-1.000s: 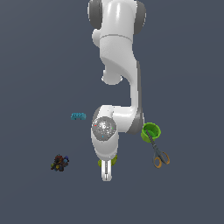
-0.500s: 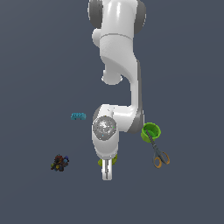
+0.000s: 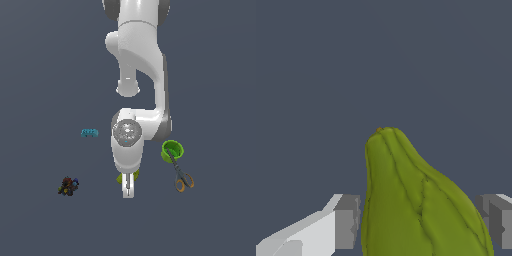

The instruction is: Pick up a designated object from a clutter of objects.

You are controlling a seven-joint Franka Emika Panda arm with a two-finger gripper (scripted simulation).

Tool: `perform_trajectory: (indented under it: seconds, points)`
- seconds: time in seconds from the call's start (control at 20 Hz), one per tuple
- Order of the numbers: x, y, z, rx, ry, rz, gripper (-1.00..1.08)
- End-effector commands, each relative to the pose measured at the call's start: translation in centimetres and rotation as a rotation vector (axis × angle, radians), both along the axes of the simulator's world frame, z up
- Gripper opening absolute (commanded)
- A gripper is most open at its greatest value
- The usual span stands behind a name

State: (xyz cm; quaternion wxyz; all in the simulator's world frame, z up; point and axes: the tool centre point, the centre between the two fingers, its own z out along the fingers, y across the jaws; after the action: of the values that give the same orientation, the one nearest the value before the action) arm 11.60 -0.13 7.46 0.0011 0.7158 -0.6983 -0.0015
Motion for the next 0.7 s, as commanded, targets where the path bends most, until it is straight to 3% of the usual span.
perform_trajectory:
  seconds: [0.0, 0.65]
  points:
    - [-0.7, 0.9, 1.6, 0.001, -0.003, 0.001, -1.0]
    - [-6.4, 7.2, 12.3, 0.002, -0.003, 0.001, -1.0]
